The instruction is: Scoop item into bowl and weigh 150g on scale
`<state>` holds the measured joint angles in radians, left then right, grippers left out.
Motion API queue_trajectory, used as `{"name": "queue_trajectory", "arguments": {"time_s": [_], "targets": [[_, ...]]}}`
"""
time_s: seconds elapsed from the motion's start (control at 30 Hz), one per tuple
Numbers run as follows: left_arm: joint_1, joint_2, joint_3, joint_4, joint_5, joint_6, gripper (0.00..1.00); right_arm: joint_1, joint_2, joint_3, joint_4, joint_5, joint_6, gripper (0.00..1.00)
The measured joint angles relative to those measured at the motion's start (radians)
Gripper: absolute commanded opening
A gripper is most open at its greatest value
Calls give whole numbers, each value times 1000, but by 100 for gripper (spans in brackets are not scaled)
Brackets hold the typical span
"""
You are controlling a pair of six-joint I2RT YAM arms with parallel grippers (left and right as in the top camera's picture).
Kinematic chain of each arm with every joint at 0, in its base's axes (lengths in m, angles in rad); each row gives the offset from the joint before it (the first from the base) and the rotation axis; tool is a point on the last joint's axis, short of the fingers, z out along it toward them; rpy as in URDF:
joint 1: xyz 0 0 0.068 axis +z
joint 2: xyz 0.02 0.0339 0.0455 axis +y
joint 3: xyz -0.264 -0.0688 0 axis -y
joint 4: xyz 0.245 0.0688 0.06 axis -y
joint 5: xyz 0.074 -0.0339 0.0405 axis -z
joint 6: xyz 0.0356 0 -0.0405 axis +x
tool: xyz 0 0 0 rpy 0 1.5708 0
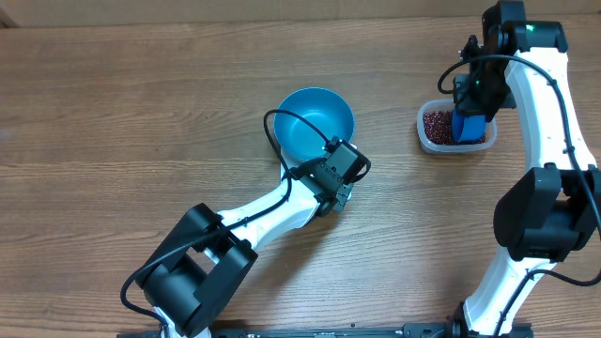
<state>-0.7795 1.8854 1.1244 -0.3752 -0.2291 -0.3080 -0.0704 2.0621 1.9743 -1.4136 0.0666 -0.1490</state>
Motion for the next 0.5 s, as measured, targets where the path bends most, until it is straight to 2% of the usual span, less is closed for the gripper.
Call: {"name": "queue_trajectory", "arguments": {"time_s": [0.5], "targets": [[0, 0, 0, -8, -23, -57, 4, 0, 0, 0, 0, 0, 0, 4]]}}
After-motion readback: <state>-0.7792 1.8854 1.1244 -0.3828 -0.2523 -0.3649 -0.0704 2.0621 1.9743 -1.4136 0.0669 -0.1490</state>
